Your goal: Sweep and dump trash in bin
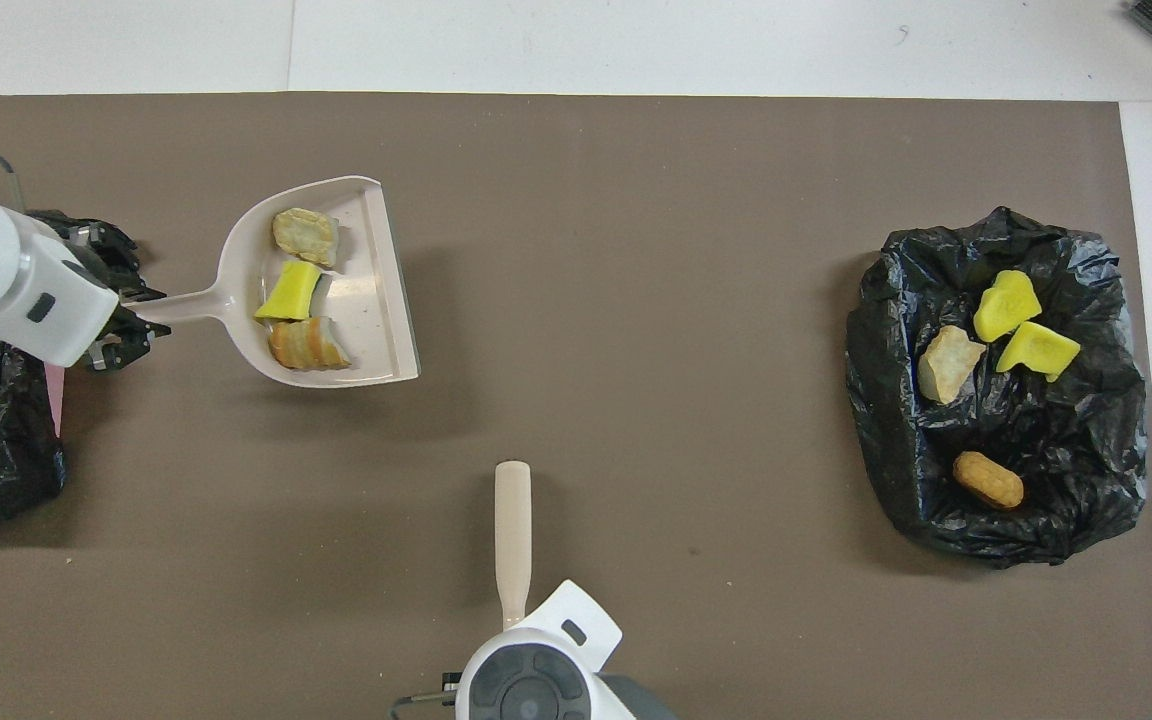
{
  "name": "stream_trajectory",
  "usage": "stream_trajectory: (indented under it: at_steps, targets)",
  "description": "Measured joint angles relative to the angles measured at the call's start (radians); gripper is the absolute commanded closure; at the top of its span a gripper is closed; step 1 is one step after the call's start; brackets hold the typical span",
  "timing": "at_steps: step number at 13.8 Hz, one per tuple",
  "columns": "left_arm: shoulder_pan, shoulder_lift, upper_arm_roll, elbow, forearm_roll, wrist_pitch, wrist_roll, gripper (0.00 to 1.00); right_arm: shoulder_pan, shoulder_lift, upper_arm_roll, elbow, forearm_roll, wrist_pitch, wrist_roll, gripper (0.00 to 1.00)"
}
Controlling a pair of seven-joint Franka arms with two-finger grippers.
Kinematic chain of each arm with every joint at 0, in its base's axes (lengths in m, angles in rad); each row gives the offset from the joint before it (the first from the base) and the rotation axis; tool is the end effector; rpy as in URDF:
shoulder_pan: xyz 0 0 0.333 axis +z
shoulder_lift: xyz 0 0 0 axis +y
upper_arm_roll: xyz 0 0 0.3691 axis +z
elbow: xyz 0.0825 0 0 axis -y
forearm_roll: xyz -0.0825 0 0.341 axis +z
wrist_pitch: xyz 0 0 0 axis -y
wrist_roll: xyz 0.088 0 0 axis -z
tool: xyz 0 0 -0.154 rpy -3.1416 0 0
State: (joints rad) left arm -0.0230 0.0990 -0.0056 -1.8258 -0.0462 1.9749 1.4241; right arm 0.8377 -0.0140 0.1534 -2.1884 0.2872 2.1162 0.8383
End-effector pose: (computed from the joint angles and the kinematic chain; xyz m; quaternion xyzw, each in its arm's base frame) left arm 0.5623 -0.0209 0.5020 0.7529 -0.6574 0.0331 0.0006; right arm 0.2456 0.4199 0.4215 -0.9925 0.0021 0.1119 0.0498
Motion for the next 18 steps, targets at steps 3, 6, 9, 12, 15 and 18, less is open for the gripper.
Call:
stream_trajectory:
  at_steps: [3, 6, 9, 12, 15, 18]
  targets:
    - [0.050, 0.027, 0.000, 0.099, 0.000, -0.083, 0.048, 1.00, 0.075, 0.015, 0.002, -0.043, -0.009, 0.073, 0.071, 1.00]
    - [0.127, 0.068, 0.000, 0.185, 0.000, -0.143, 0.140, 1.00, 0.127, 0.018, 0.002, -0.076, -0.047, 0.101, 0.142, 1.00]
    - [0.218, 0.089, 0.007, 0.209, 0.003, -0.151, 0.291, 1.00, 0.159, 0.018, 0.002, -0.108, -0.060, 0.111, 0.153, 1.00]
    - [0.323, 0.092, 0.012, 0.228, 0.015, -0.168, 0.419, 1.00, 0.161, 0.018, -0.001, -0.117, -0.077, 0.127, 0.153, 0.66]
    - [0.422, 0.109, 0.015, 0.289, 0.031, -0.193, 0.481, 1.00, 0.157, 0.018, -0.005, -0.119, -0.078, 0.131, 0.153, 0.50]
    - [0.480, 0.146, 0.015, 0.365, 0.132, -0.190, 0.503, 1.00, 0.152, 0.018, -0.005, -0.116, -0.078, 0.132, 0.153, 0.29]
